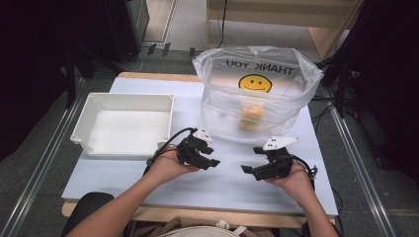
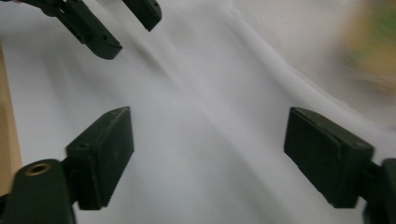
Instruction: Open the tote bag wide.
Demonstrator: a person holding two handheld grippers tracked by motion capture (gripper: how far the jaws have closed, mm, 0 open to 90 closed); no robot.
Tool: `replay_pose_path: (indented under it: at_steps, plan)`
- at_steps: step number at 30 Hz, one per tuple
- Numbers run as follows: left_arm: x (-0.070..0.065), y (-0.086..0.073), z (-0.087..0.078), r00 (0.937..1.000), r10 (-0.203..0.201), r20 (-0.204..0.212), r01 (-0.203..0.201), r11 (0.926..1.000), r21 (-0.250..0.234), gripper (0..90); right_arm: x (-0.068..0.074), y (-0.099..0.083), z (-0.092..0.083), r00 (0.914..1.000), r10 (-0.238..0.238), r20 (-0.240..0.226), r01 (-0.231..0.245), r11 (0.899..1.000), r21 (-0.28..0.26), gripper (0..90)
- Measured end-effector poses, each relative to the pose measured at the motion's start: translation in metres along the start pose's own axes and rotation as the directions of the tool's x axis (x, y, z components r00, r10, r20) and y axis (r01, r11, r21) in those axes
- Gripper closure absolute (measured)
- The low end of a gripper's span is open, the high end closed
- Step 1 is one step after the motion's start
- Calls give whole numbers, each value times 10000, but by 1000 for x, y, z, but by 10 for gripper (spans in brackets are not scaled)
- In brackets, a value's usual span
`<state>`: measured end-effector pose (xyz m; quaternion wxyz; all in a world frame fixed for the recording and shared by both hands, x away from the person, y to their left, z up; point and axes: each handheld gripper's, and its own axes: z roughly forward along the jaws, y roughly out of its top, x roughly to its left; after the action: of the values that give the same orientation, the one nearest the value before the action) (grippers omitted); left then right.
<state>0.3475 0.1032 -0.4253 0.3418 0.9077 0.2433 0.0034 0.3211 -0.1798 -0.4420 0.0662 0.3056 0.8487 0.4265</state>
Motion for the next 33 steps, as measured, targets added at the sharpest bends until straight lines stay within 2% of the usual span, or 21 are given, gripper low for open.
replay_pose_path:
  at_steps: [3,4,5,6,7,8,10,13,16,22,33]
  plan:
    - [4,0,1,9996,-232,186,232,9997,-2,427,-3,-2,-2,9999,137,-7,-137,9999,-15,216]
    - [9,0,2,9970,-624,455,625,9980,-18,404,-6,-3,-4,9998,201,88,-200,9997,-110,219]
    - [9,0,2,9970,-624,455,625,9980,-18,405,-6,-3,-4,9998,201,88,-200,9997,-110,219]
    - [13,0,3,9932,-960,654,962,9954,-6,403,-7,-4,-7,9994,294,208,-291,9994,-162,231]
    - [13,0,3,9932,-960,654,962,9954,-6,402,-7,-4,-7,9994,294,208,-291,9994,-162,231]
    - [14,0,2,9958,-817,412,818,9966,-7,402,-6,-4,-9,9993,262,277,-254,9993,-260,258]
    - [15,0,2,9967,-769,260,770,9970,-14,401,-6,-4,-9,9995,208,250,-201,9995,-259,285]
    - [15,-1,2,9963,-821,273,822,9966,-47,396,-6,-3,-10,9995,235,208,-231,9995,-217,300]
    - [15,0,1,9975,-686,191,687,9976,-45,398,-8,-3,-10,9992,368,185,-364,9991,-195,303]
    - [12,1,0,9986,-504,175,505,9987,-31,399,-7,-4,-11,9989,294,367,-288,9994,-173,306]
    - [14,1,0,9978,-627,197,628,9980,-63,400,-9,-5,-12,9981,415,447,-410,9991,-125,307]
